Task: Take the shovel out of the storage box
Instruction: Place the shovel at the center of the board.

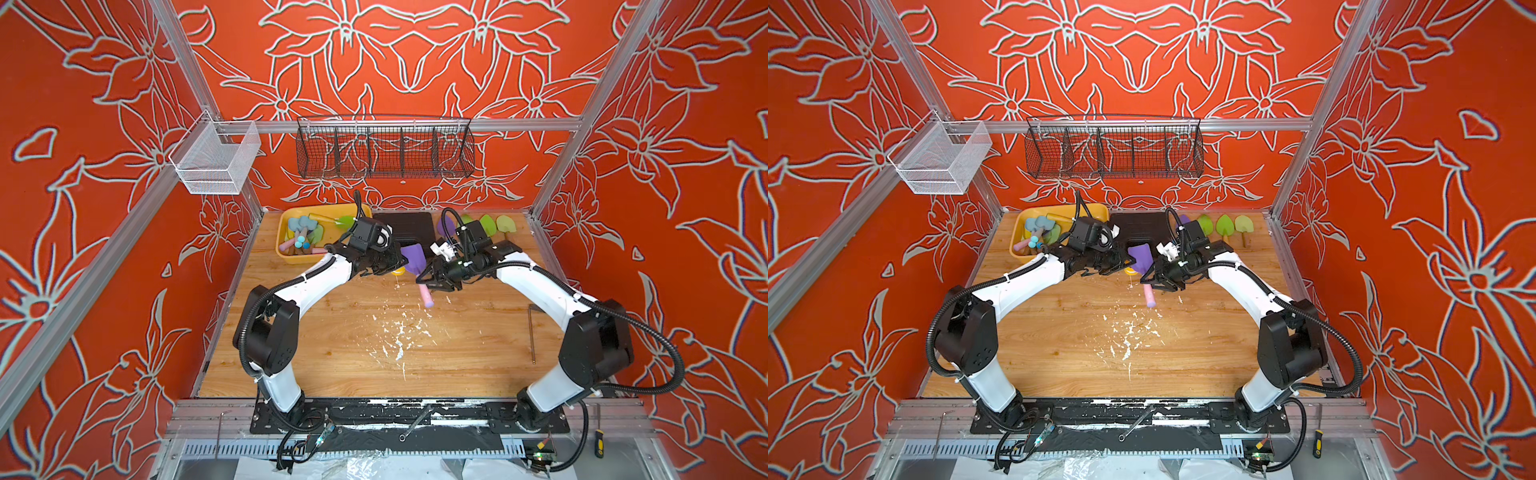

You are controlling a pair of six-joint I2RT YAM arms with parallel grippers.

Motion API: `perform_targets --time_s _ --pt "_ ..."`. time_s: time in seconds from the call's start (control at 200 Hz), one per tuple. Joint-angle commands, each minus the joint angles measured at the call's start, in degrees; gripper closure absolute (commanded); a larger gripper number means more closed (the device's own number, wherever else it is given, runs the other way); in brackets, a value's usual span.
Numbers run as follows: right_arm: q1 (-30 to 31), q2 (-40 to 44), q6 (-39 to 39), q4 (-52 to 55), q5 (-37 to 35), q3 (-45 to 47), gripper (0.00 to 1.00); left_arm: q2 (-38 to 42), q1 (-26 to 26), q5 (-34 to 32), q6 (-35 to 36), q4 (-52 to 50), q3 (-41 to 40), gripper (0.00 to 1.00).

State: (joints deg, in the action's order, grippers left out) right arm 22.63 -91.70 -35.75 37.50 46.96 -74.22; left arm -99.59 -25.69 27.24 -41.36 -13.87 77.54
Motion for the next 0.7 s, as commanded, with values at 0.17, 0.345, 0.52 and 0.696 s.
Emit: perform_targets --time_s 0.17,0.345,0.52,0.696 --pt "1.42 0.33 3.78 7.46 -7.80 -3.21 0.41 0.68 0.13 -4.41 -2.54 -3.98 2.03 1.00" --pt "3.77 -0.23 6.69 13.56 -15.23 -6.98 0.40 -1.11 -0.41 -7.68 -1.76 -10.46 5.68 1.00" --pt "8.26 -2.03 9.19 18.14 -23.19 -10.60 0.40 -1.88 -0.58 -8.37 -2.45 -12.25 6.95 1.00" --pt "11.56 -4.36 10.46 19.76 -28.62 -13.33 0.46 -2.88 -0.85 -8.08 -2.49 -12.94 8.07 1.00"
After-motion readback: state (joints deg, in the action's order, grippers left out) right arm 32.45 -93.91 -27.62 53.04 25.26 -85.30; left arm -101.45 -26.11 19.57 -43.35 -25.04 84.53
